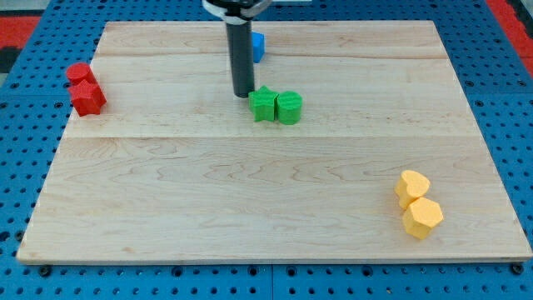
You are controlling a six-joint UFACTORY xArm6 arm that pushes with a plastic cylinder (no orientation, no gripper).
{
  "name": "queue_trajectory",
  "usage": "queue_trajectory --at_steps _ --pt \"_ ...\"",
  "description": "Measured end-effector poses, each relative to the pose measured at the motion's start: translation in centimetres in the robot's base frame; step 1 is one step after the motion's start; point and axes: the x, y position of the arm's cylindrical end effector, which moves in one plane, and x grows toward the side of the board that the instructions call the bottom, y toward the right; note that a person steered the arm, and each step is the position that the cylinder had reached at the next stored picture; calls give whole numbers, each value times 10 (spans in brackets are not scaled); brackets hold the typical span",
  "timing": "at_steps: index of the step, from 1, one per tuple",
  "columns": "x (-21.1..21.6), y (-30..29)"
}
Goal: Push the green circle towards the yellow heart
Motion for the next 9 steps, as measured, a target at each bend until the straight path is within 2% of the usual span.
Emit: queue_trajectory --at_steps 2,3,4,6,7,8,9 --pt "57 25" --pt "55 60" --pt "31 77" --pt "88 154" --pt "61 155" --pt "59 179" --pt "80 190"
